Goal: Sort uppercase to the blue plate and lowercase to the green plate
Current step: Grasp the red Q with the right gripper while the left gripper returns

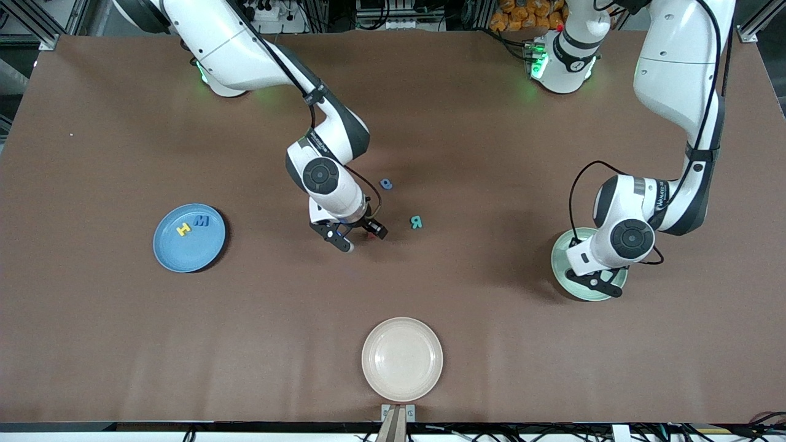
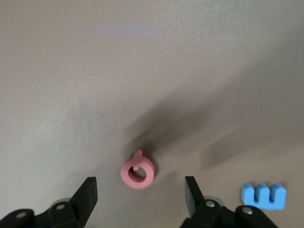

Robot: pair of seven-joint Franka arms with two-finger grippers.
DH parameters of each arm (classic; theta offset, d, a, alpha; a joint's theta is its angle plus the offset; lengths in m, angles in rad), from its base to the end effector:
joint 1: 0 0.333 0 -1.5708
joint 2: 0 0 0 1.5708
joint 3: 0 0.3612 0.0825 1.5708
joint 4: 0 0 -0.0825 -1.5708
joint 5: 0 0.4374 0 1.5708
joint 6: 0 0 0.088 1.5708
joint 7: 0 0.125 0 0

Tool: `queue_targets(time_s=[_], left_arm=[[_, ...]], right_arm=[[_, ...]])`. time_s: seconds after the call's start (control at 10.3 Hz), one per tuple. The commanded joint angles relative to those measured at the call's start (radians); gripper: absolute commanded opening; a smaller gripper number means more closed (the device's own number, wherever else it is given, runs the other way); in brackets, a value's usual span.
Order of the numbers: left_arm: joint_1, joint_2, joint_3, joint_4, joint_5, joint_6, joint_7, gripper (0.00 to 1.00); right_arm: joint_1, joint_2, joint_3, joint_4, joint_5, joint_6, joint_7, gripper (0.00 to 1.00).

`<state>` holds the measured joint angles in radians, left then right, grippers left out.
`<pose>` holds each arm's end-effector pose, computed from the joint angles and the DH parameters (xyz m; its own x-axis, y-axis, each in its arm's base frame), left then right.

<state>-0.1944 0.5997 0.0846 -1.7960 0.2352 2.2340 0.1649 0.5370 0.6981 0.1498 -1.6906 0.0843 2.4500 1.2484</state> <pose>0.6940 -0.0693 0.1845 0.8901 -0.4052 -0.2087 -0.4414 -0.8805 -0.1727 0.5873 0.4683 0.1795 0.7860 -0.6051 -0.1268 -0.6172 -0.7799 -0.1039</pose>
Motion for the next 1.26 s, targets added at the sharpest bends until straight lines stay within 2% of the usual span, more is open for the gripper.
queue_targets(time_s=[0.0,0.29,0.58,0.77,0.97,1.16], left_arm=[[-0.003,-0.032,0.000,0.032,0.004,-0.033,0.007,1.00],[0.003,-0.034,0.001,0.119,-0.117,-0.141,0.007,1.00],[-0.019,-0.060,0.000,0.202,-0.139,-0.276,-0.007,1.00],[-0.022,-0.098,-0.002,0.204,-0.167,-0.295,-0.007,1.00],[-0.025,-0.118,0.000,0.205,-0.244,-0.312,-0.002,1.00],[-0.037,-0.138,-0.006,0.204,-0.267,-0.312,-0.007,1.00]], right_arm=[[0.034,0.063,-0.019,0.084,-0.049,-0.016,0.066,0.82],[0.040,0.073,-0.019,0.094,-0.049,-0.017,0.071,0.70],[0.043,0.086,-0.019,0.092,-0.086,-0.017,0.072,0.61],[0.043,0.093,-0.019,0.092,-0.090,-0.014,0.072,0.60],[0.046,0.095,-0.019,0.091,-0.100,-0.014,0.072,0.54],[0.046,0.098,-0.019,0.091,-0.103,-0.014,0.072,0.47]])
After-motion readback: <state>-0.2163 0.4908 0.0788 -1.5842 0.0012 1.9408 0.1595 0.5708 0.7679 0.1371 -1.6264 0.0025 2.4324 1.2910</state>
